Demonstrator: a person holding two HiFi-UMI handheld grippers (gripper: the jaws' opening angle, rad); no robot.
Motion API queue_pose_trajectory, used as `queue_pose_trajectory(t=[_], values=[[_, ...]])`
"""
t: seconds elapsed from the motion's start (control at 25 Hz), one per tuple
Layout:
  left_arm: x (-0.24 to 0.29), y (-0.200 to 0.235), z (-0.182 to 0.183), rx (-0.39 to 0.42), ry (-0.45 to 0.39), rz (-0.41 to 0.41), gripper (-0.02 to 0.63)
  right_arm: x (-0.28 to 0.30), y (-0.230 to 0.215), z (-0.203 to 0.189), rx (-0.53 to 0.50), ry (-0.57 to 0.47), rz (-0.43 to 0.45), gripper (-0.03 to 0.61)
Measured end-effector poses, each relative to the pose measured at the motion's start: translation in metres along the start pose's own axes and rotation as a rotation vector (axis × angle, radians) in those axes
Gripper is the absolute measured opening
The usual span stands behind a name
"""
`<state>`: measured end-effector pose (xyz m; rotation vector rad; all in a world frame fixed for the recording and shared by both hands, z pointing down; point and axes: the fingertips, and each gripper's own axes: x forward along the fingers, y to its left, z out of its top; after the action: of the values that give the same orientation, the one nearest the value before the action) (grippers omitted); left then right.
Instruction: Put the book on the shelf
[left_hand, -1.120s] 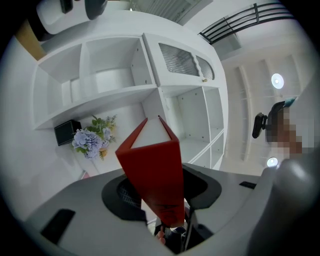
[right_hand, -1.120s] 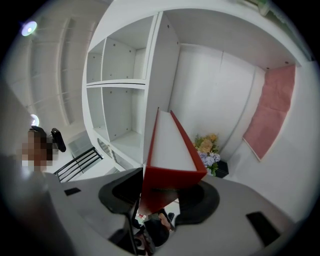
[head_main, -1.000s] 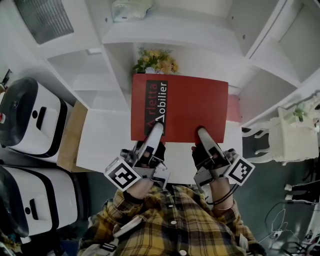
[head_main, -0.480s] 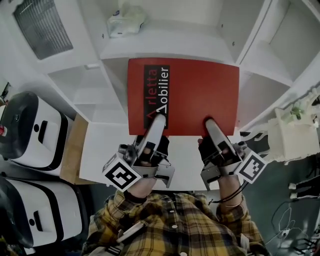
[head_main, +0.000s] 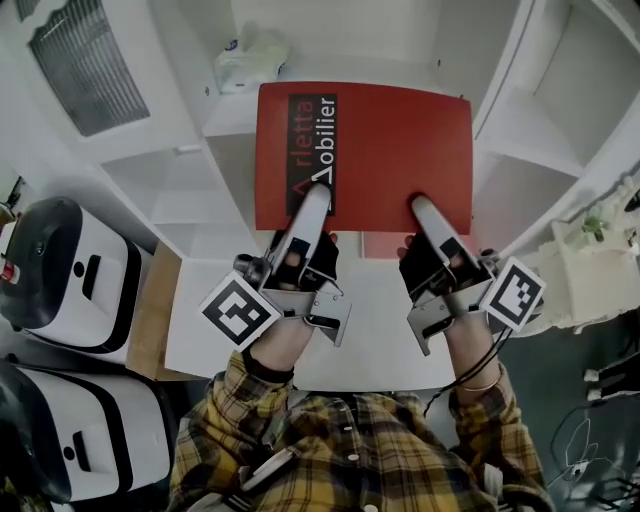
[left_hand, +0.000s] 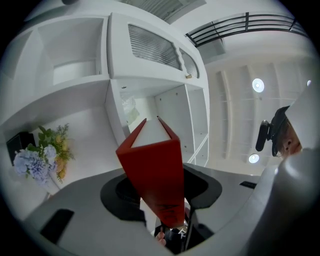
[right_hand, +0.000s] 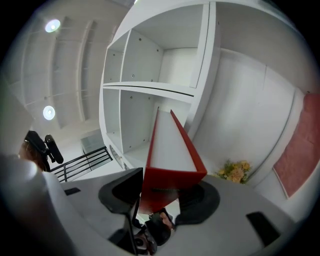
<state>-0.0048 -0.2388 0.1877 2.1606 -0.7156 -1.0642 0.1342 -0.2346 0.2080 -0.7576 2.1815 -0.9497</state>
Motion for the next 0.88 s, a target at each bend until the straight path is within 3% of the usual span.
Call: queue_pose_trajectory(t=[0.28,0.52,0.72,0.88], values=[[0.000,-0.001,0.001,-0.001,0.002,-0.019,0.201,0.000,0.000,-0.001,-0.011,0.007,0.027,0.199],[0.000,0.006,0.006,-0.091,-0.053,-0.028,0.198,0.004,0.006,-0.005,-0.070,0.073,0.089,0.213],[0.028,0.006,0.024,-0.119,-0.097,-0.019,0.198,0.022,0.009,0.004,-0.057,0.136,0.148,0.283],[0.034,0.013,0.026,-0.144,-0.111,-0.002,0.198,0.026,0.011,0.002,-0.117,0.205,0.173,0.307]])
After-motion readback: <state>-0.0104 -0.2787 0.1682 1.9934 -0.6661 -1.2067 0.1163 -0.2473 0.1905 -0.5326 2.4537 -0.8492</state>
